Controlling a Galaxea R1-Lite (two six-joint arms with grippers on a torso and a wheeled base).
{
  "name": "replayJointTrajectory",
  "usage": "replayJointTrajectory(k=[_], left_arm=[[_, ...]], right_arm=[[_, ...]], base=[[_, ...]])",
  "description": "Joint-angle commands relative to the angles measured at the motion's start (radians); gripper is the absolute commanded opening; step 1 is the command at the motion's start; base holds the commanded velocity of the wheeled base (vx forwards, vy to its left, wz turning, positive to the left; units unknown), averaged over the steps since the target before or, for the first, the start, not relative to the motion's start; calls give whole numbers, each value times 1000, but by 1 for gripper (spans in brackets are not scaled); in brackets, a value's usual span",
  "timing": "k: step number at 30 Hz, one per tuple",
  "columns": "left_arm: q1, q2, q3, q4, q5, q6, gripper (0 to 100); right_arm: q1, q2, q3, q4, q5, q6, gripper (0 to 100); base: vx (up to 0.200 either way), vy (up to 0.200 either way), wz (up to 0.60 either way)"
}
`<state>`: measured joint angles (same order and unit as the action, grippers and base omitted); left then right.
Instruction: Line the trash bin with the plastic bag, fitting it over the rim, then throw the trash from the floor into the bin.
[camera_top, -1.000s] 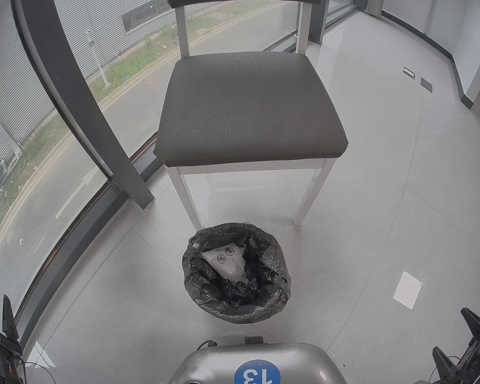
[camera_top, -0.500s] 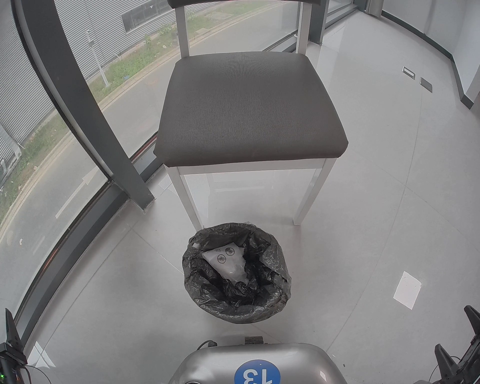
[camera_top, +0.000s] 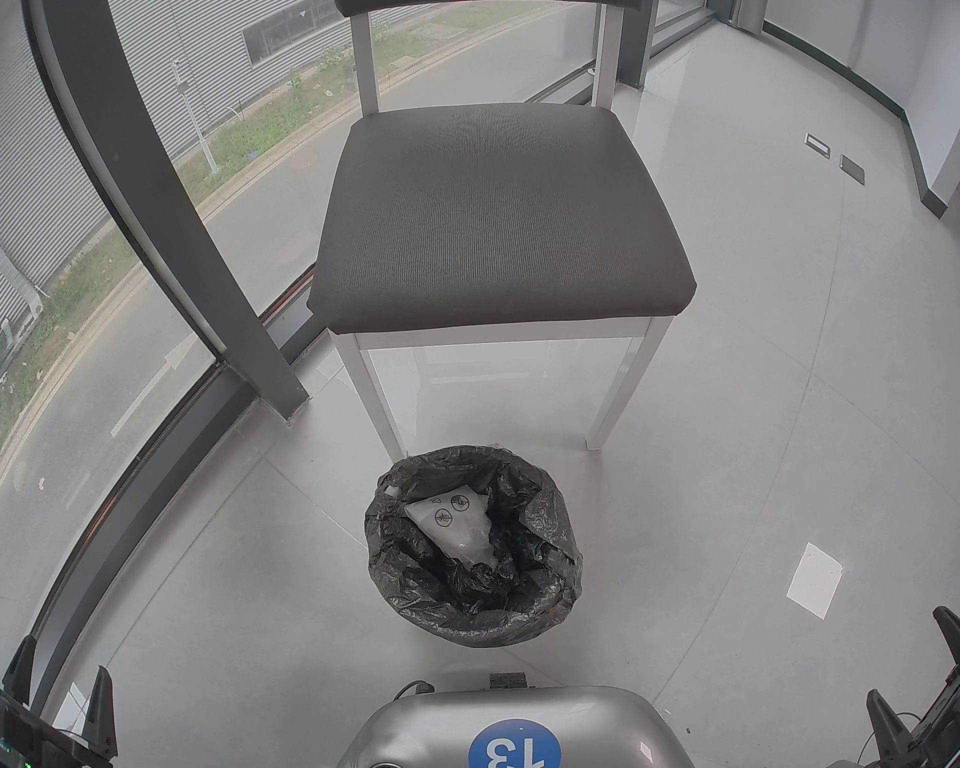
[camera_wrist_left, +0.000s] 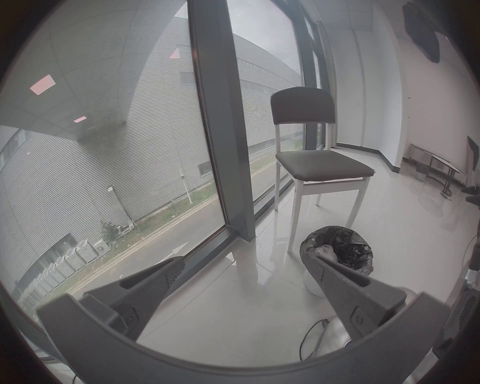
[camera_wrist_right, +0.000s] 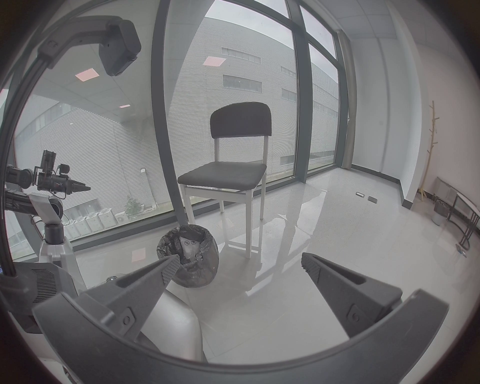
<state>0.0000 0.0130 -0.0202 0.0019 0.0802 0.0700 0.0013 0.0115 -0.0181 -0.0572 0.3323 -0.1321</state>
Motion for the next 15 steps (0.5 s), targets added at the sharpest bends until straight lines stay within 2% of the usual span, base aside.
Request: replayJointTrajectory(k=[1, 2, 3, 4, 7, 15], left_arm=[[0, -10, -6, 9, 1, -96, 100], [0, -10, -6, 7, 4, -104, 100], [0, -10, -6, 3, 41, -128, 100], [0, -10, -4, 0, 62, -128, 100], [0, -10, -1, -8, 79, -125, 100], [0, -10, -1, -8, 79, -131, 100]], right_arm=[[0, -11, 15, -1, -58, 12, 100], [0, -11, 15, -1, -67, 16, 100], [0, -11, 15, -1, -108, 43, 100], [0, -11, 15, 0, -121, 65, 100], [2, -11, 13, 0, -125, 111, 100], [0, -11, 15, 0, -127, 117, 100]], base=[[0, 0, 0], [0, 0, 0], [0, 0, 0], [0, 0, 0], [0, 0, 0], [0, 0, 0]])
